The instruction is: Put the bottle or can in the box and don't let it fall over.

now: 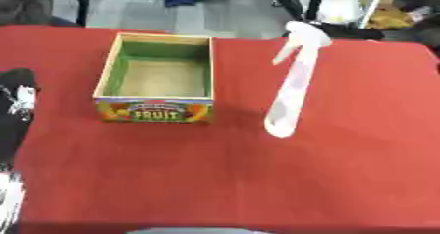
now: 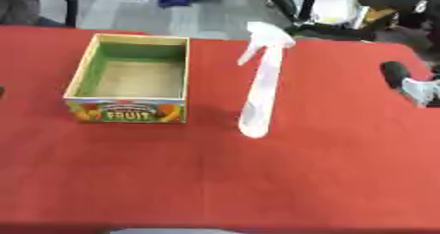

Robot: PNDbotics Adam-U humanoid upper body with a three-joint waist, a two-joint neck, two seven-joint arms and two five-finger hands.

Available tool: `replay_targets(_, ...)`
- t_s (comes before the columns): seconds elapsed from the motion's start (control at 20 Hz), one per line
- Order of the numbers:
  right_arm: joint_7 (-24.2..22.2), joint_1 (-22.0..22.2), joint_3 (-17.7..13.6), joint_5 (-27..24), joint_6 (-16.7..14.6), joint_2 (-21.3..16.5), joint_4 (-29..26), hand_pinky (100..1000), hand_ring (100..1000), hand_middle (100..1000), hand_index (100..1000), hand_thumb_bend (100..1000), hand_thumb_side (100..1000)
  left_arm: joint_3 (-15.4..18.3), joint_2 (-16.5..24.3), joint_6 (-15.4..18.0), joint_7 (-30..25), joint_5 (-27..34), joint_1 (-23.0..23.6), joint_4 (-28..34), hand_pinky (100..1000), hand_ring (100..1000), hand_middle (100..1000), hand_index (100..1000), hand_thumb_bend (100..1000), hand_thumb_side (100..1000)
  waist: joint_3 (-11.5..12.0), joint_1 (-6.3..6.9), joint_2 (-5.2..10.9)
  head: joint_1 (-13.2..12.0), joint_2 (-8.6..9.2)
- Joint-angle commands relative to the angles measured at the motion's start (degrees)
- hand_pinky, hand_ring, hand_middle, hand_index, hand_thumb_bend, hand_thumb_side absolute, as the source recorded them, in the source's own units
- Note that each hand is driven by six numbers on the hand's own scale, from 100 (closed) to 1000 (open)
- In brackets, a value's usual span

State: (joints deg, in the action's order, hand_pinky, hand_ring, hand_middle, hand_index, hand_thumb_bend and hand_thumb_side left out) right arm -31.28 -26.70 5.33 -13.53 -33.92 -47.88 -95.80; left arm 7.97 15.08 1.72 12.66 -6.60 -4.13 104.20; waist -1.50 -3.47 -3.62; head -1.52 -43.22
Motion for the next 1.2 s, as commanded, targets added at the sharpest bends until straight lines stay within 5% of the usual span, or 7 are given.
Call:
replay_targets(0.05, -2.0, -2.9, 0.3, 0.6, -0.2, -0.3, 2.5, 800, 1000, 1000, 963, 100, 242, -0.2, 0.7, 0.1, -0.4, 0.1, -0.5, 0.8, 705, 617, 524, 723, 296, 663, 0.1, 0.15, 0.94, 0.6, -0.22)
replay_targets(0.6, -8.2, -10.9, 2.8, 3.1, -0.9, 4.4, 10.1, 811, 1000, 1000, 968, 100, 227, -0.6, 0.6, 0.1, -0.8, 0.1, -0.7, 0.7, 706, 618, 524, 723, 298, 660, 1.7, 0.27, 0.84, 2.9, 0.42)
replay_targets(1.2, -12.8, -14.5, 4.0, 6.0, -1.4, 8.3, 15.2, 820, 1000, 1000, 977, 100, 213, -0.9, 0.6, 0.2, -1.3, 0.3, -1.0, 0.7, 707, 619, 525, 723, 295, 661, 2.6, 0.42, 0.86, 3.8, 0.45)
